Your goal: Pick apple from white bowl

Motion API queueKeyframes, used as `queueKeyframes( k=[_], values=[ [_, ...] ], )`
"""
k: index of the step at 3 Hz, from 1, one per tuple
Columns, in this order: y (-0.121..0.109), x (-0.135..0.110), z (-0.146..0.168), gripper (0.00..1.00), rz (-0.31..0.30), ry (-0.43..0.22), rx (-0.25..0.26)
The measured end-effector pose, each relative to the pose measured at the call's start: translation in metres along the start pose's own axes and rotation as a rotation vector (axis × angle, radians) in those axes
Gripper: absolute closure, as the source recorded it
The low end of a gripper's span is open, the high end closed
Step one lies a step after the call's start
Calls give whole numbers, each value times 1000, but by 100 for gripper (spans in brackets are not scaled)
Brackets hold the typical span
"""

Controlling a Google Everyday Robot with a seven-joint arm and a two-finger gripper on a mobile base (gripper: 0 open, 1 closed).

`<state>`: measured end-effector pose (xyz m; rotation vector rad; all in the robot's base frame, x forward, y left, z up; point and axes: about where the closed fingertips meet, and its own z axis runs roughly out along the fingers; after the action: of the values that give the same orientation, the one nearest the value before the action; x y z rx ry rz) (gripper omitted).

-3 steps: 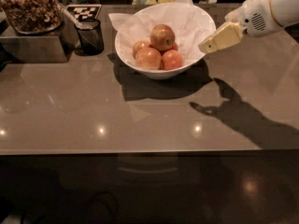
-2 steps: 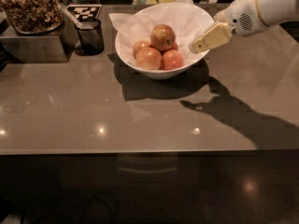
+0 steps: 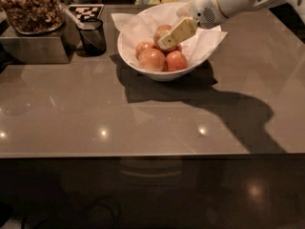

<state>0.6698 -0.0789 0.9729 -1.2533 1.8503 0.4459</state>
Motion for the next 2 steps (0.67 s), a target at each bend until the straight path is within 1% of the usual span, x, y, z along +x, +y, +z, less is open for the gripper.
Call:
queueKeyframes(
  k=[1,2],
  values=[
    [-1,-16,30,20,-43,-5,-68],
    [-1,-13,50,19,-45,8,-119]
  ],
)
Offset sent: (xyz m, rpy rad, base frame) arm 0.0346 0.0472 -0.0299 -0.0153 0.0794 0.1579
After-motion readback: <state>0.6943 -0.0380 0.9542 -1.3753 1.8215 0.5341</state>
